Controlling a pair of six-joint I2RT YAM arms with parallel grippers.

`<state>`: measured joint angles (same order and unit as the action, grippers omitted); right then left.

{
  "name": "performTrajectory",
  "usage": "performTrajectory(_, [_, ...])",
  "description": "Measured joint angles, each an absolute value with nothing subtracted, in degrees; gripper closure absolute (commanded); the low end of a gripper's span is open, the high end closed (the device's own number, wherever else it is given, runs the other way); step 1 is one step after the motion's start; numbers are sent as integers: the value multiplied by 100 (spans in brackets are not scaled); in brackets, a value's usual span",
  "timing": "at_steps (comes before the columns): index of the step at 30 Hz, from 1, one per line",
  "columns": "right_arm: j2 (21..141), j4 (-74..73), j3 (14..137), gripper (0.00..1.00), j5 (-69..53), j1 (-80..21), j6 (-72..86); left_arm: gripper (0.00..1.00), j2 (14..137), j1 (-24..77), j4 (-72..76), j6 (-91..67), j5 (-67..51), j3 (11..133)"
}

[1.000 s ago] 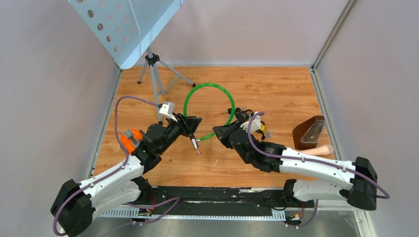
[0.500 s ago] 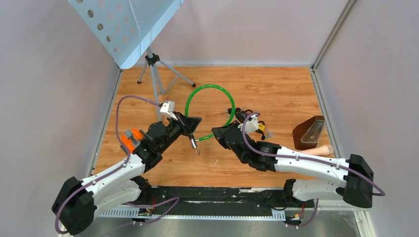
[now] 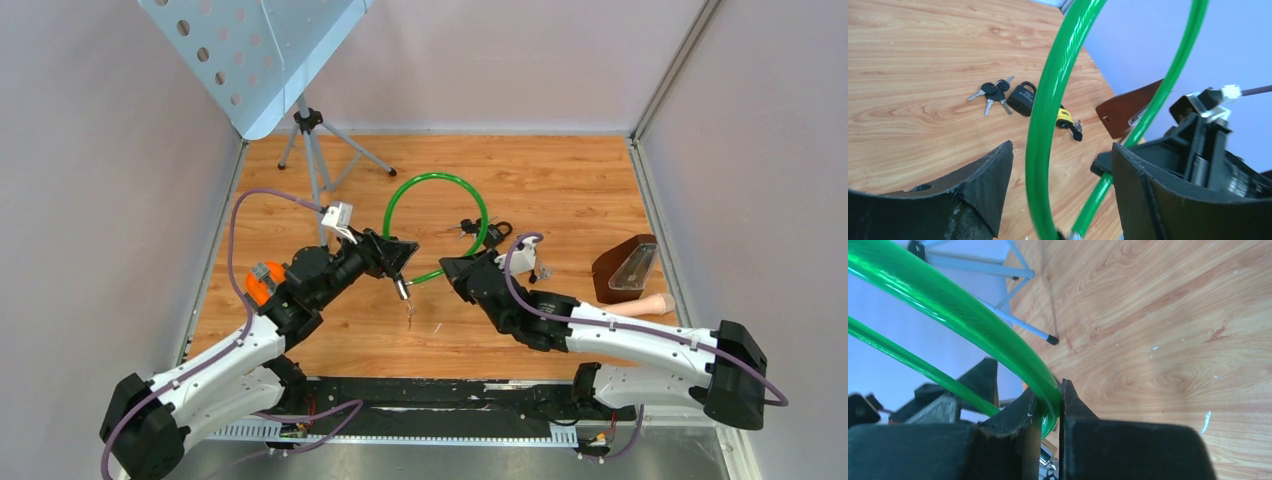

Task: Lock with the key
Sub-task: Lock the lock.

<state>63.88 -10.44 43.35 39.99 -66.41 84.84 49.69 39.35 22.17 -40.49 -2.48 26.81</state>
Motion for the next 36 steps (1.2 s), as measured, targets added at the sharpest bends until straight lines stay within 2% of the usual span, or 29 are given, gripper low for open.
performTrajectory(6, [6066, -1059, 4106, 100, 4001, -6316, 8956, 13, 4429, 3935, 2034, -4062, -228, 2648])
performTrajectory(14, [5981, -1046, 4106, 100, 3951, -6254, 9144, 16, 4335, 3935, 1855, -4121, -231, 2587])
performTrajectory(17, [5981, -1046, 4106, 100, 3931, -6254, 9148, 28, 4519, 3935, 1861, -4226, -248, 2587])
performTrajectory(24, [6053, -1052, 4106, 100, 3889, -6254, 9139, 44, 5183, 3935, 1964, -4523, -410, 2587])
performTrajectory(26, [6088, -1050, 4106, 100, 3887, -6254, 9142, 51, 5236, 3935, 2025, -4582, -432, 2582])
performTrajectory(28, [6099, -1048, 4106, 100, 3887, -6254, 9142, 64, 5249, 3935, 2104, -4641, -464, 2580])
performTrajectory(29, [6106, -1046, 4106, 100, 3883, -6252, 9144, 77, 5253, 3935, 2150, -4683, -493, 2580])
performTrajectory(30, [6117, -1046, 4108, 100, 3883, -6248, 9142, 85, 5262, 3940, 2213, -4716, -517, 2578])
performTrajectory(31, [6130, -1044, 4108, 100, 3883, -6246, 9139, 97, 5280, 3940, 2270, -4744, -558, 2578])
performTrajectory(36, [6259, -1061, 4121, 100, 3896, -6213, 9087, 100, 5476, 3938, 2375, -4842, -659, 2578])
